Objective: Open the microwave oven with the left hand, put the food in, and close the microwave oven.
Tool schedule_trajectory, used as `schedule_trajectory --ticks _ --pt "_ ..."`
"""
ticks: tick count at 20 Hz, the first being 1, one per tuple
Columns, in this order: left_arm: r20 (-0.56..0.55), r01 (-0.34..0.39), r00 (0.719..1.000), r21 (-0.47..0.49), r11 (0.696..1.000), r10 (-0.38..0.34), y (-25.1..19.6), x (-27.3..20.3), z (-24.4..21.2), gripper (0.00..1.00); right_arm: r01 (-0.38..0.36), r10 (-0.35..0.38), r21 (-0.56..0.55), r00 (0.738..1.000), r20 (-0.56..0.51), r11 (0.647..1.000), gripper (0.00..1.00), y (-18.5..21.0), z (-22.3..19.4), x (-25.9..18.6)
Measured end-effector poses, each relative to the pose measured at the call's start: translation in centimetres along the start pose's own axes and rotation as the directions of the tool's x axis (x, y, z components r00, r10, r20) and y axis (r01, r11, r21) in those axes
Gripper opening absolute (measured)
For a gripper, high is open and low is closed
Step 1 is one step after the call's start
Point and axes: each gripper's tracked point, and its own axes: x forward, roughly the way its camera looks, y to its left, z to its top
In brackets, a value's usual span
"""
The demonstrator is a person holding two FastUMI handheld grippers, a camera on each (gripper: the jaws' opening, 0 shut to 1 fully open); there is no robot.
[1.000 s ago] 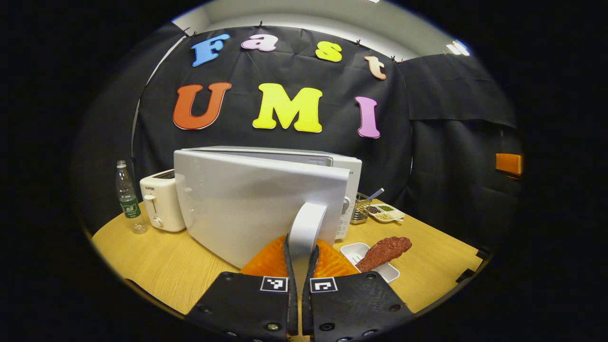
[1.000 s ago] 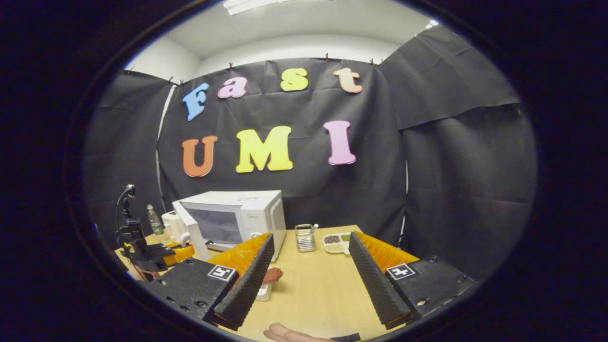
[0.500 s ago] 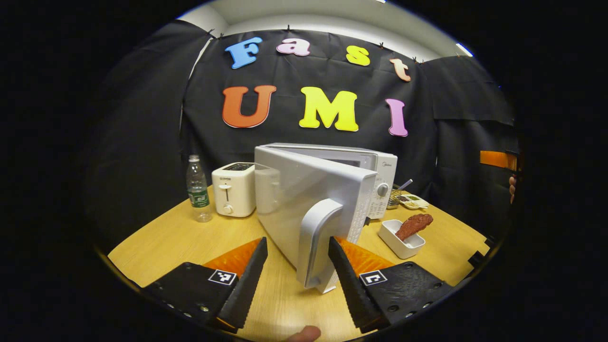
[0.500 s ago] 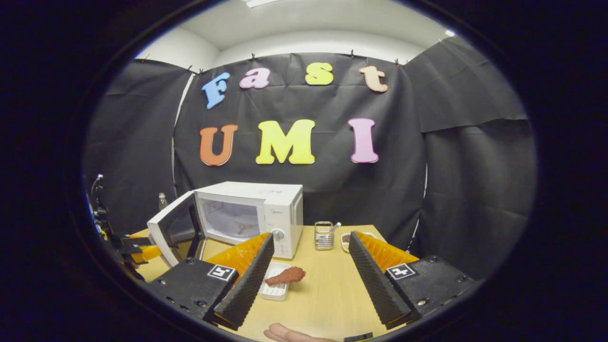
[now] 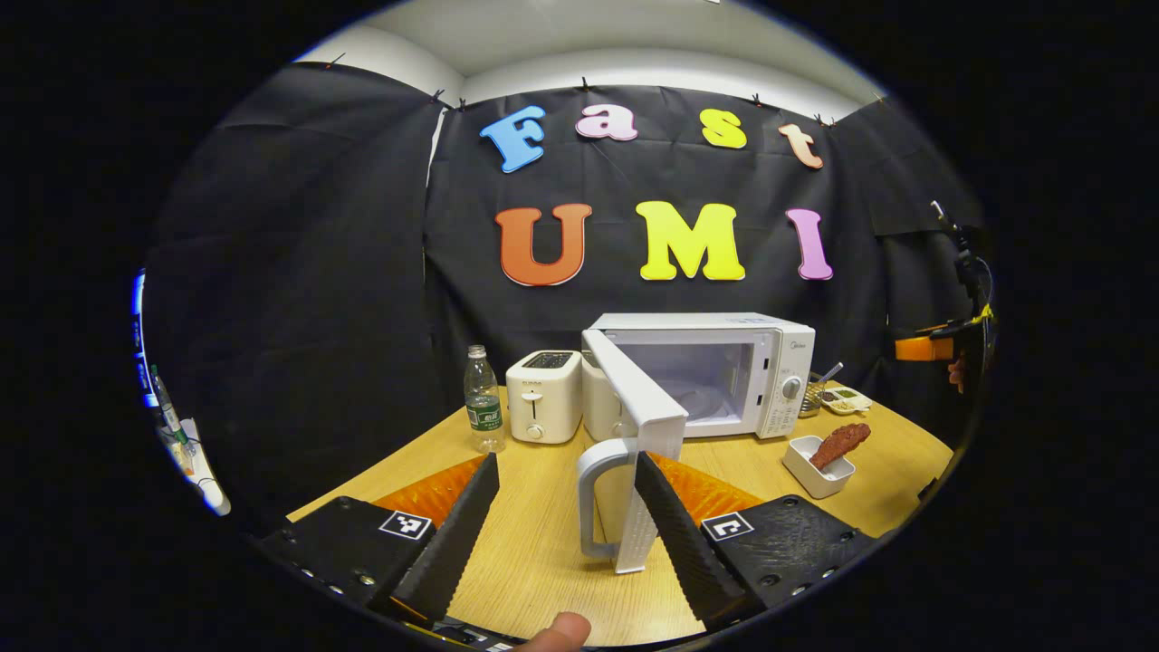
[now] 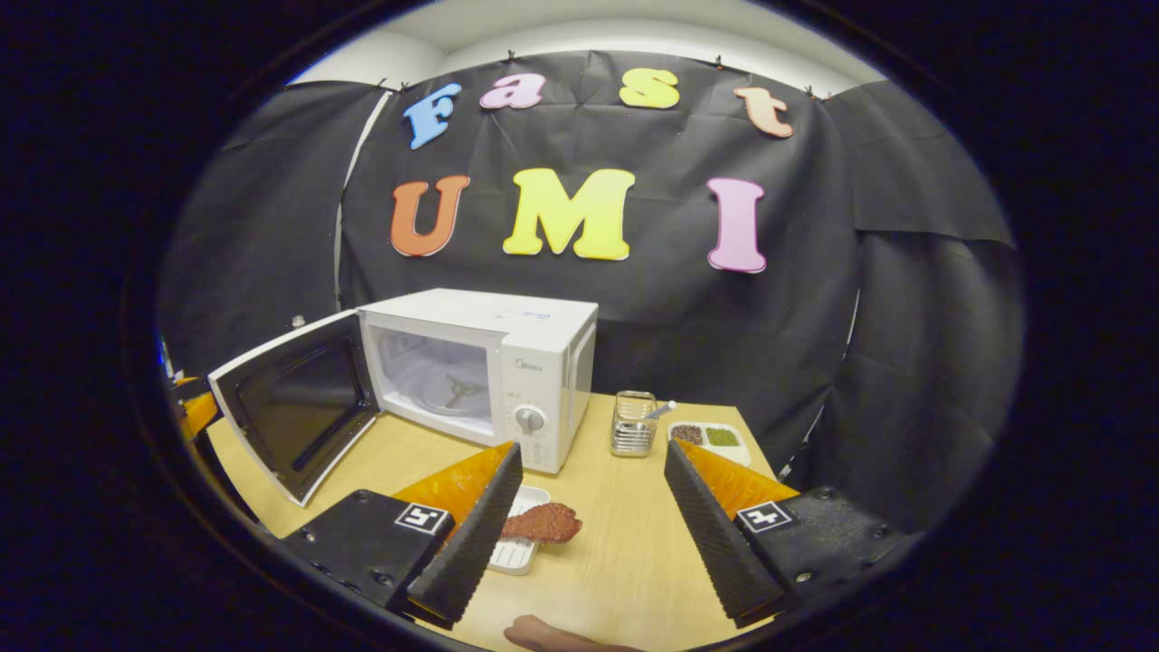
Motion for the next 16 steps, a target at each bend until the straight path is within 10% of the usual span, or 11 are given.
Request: schedule_trajectory --ticks 5,10,15,16 --pt "0.055 -0.072 0.996 0.03 0.997 0.07 -0.2 -0.1 4.4 0.92 -0.094 0.099 0.031 0.97 -0.22 0.995 1.0 -0.5 -4.4 4.7" --pt "0.12 -0.047 0.992 -0.025 0.999 0.05 -2.0 -0.5 7.9 0.93 -0.231 0.292 0.199 0.88 -0.374 0.952 0.95 0.8 -8.7 6.6" --pt "0.141 -0.012 0.99 -0.045 0.999 0.018 -3.5 -0.7 8.9 0.94 -0.298 0.465 0.404 0.778 -0.422 0.865 0.69 3.0 -11.4 7.7" --pt "0.138 -0.015 0.99 -0.036 0.999 0.02 -3.6 -0.7 9.0 0.93 -0.302 0.492 0.438 0.759 -0.426 0.847 0.78 3.3 -11.8 7.9"
